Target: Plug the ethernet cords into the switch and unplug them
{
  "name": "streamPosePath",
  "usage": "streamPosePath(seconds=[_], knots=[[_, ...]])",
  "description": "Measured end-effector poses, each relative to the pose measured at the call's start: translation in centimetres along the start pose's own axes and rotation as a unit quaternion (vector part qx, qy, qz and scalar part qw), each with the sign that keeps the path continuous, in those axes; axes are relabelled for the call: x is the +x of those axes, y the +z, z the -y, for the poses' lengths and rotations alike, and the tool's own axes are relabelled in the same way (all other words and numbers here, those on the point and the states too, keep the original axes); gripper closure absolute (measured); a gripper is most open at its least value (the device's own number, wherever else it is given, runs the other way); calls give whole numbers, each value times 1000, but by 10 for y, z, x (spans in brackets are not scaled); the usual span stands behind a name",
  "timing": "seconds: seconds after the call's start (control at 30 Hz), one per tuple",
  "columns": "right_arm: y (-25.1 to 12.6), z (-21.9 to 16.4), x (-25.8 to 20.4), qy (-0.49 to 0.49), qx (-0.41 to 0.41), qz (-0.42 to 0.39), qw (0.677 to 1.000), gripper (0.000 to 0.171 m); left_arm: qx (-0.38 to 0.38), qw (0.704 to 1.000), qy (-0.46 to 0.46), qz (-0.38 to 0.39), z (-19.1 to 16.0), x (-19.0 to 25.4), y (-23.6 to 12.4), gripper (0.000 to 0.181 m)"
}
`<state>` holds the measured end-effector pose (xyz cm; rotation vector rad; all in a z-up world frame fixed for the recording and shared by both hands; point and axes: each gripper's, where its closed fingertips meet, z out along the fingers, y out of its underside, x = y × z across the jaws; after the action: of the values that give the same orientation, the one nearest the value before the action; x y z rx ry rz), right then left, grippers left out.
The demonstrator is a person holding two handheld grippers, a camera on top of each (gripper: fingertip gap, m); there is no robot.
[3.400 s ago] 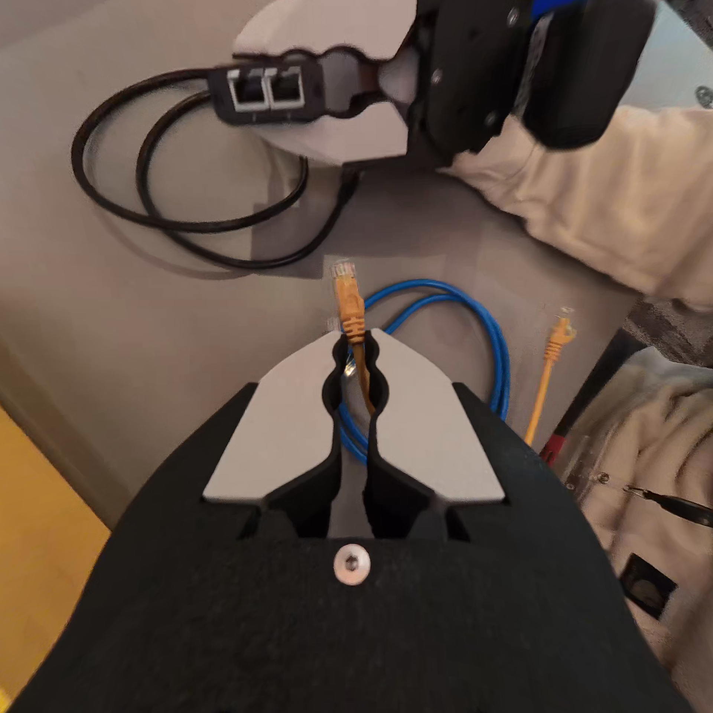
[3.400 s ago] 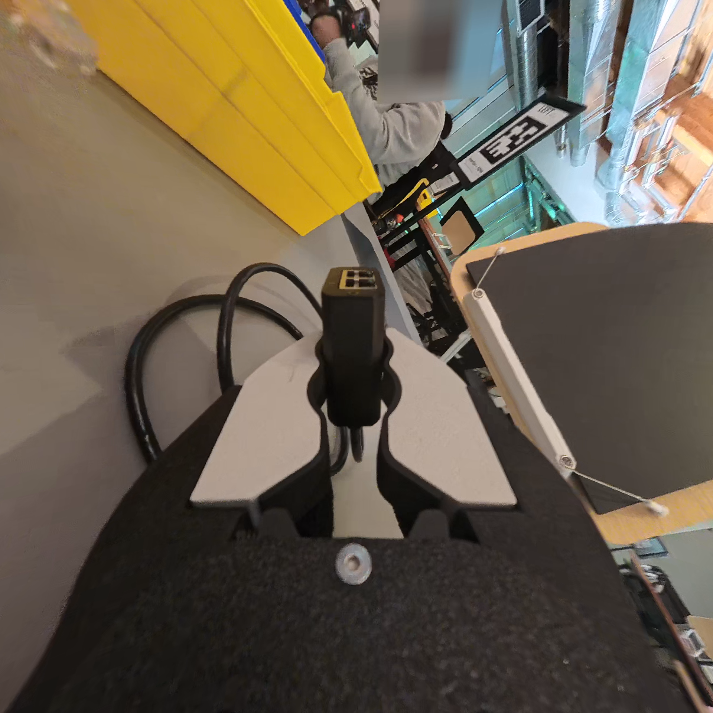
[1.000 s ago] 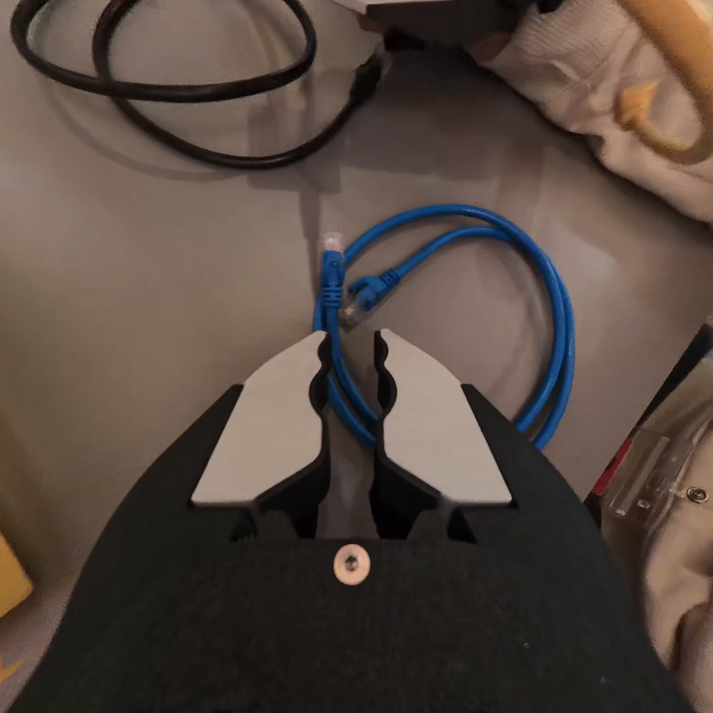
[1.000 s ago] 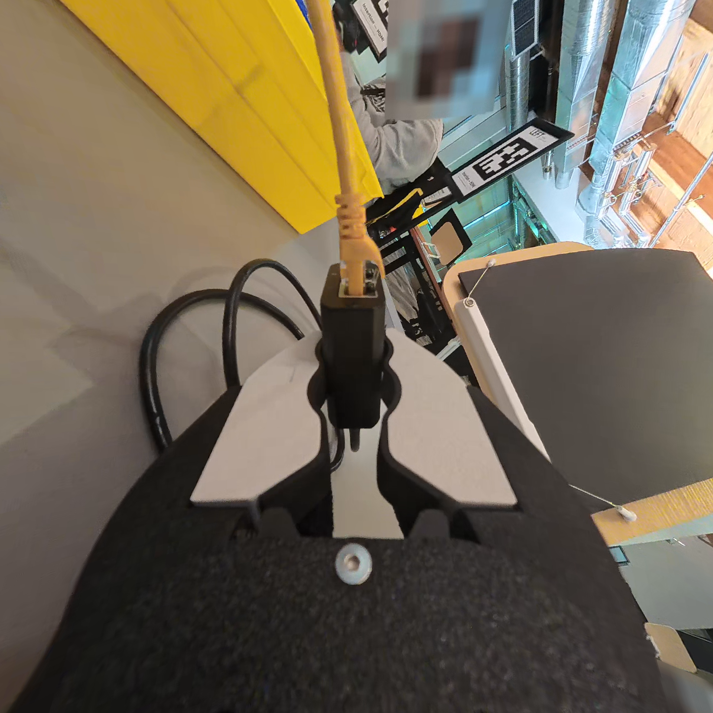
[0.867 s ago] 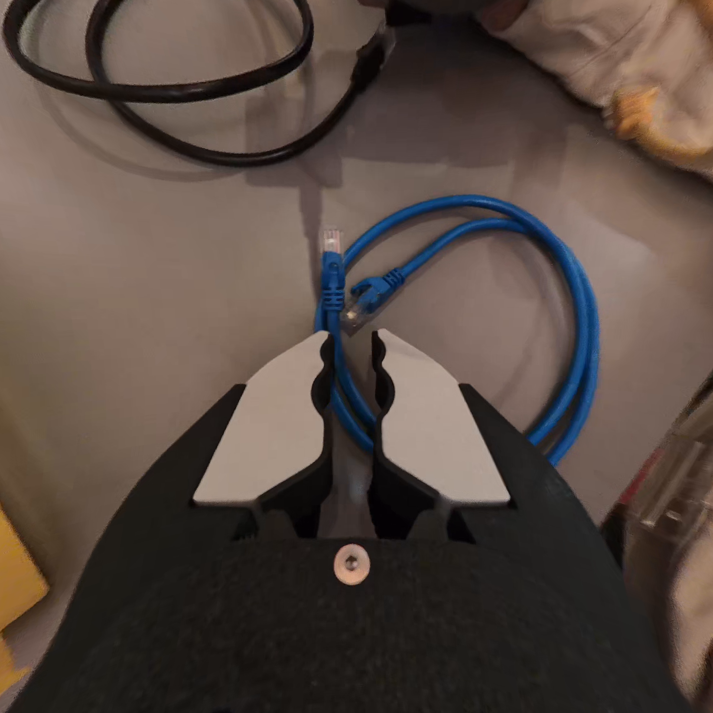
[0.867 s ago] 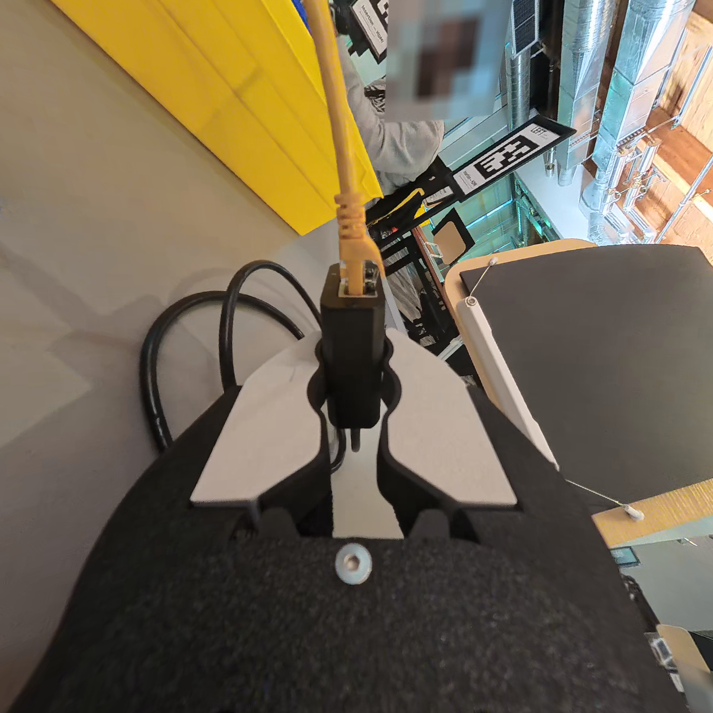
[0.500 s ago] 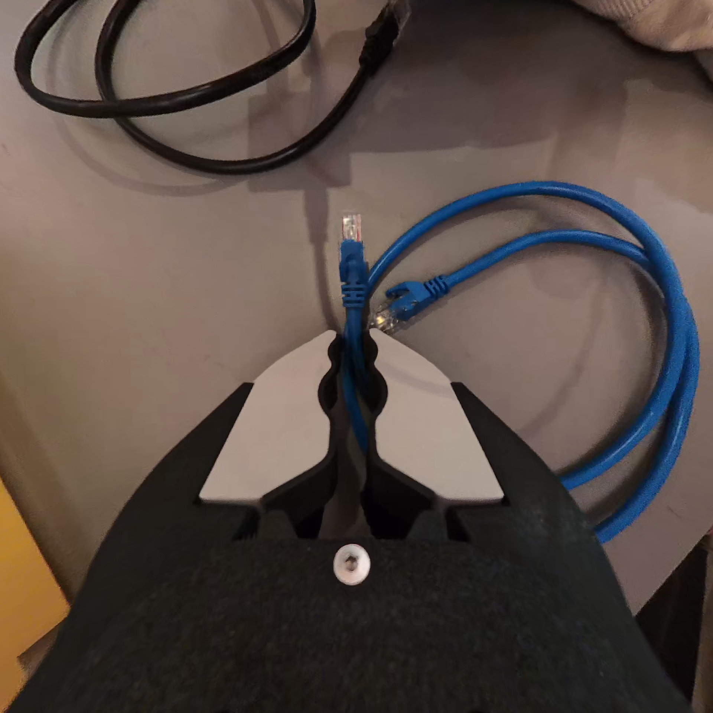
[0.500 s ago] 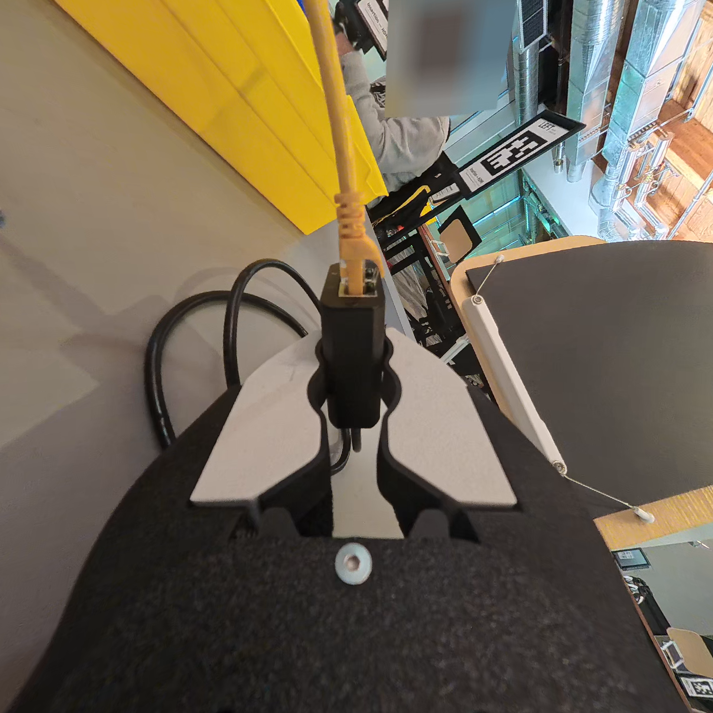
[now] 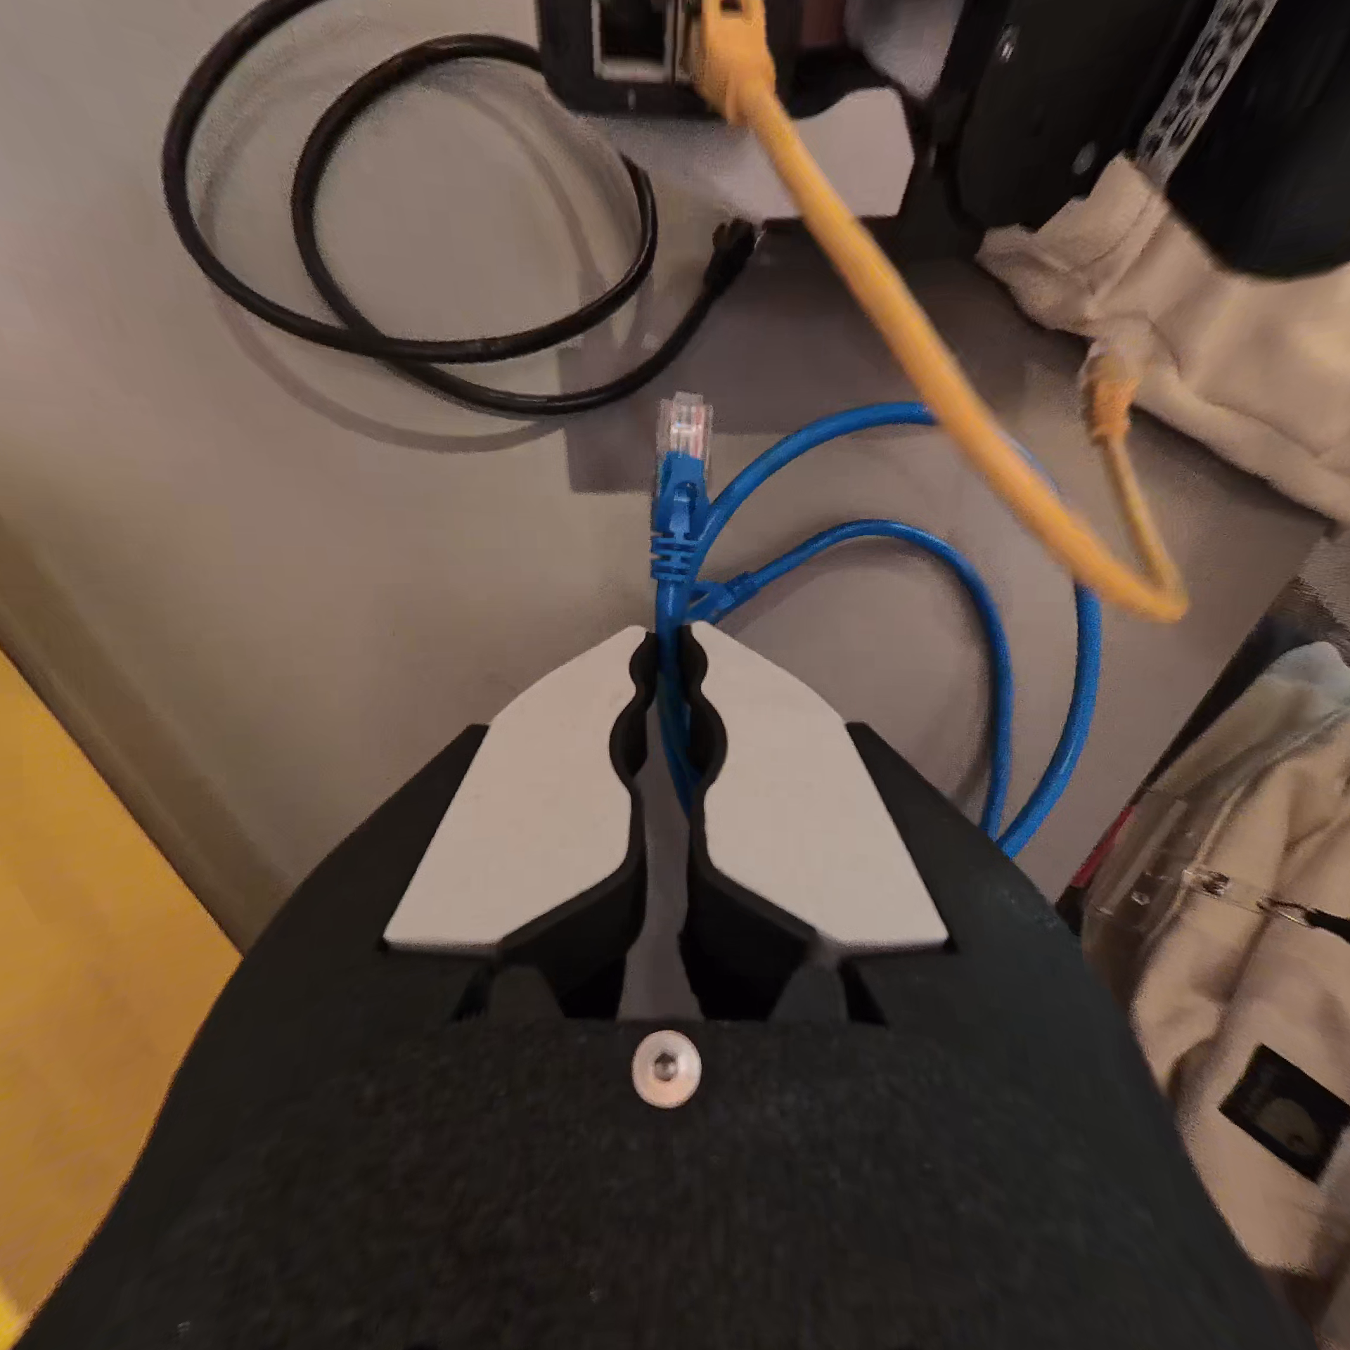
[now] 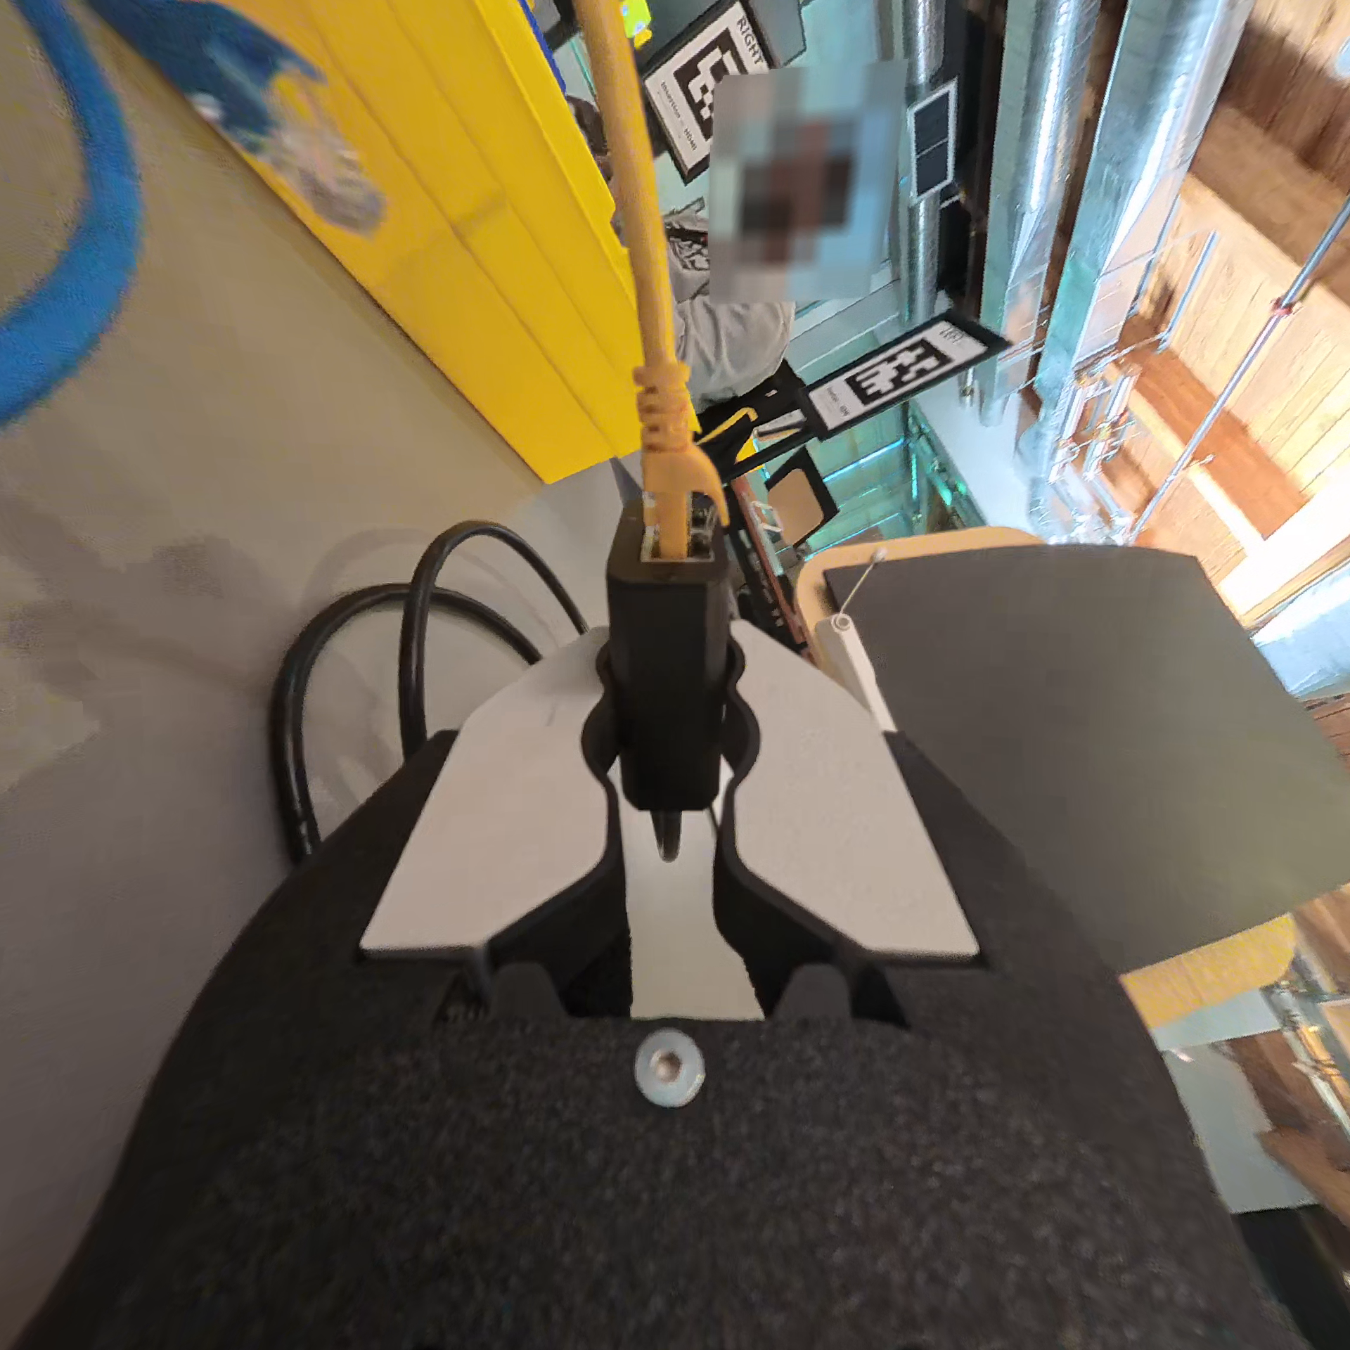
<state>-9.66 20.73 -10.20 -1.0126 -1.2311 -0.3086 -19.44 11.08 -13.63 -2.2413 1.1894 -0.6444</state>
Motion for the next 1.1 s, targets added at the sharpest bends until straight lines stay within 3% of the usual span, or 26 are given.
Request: streamPosePath(seconds=[0.03,0.33,0.57,0.73,1.1], knots=[[0,2,-1,-12,0,-5,1000,147,-12,1000,0,-9,3,1,-2,176],[3,11,-13,-93,-14,-10,996,147,-133,991,15,9,28,1,6,176],[1,13,-11,-102,-9,-17,995,147,-117,993,-26,-5,41,-8,2,176],[3,18,-17,-129,-9,-16,991,147,-149,988,-27,-7,34,-10,8,176],[5,11,-18,-157,-34,-18,987,148,-98,993,-61,-18,48,-13,10,176]])
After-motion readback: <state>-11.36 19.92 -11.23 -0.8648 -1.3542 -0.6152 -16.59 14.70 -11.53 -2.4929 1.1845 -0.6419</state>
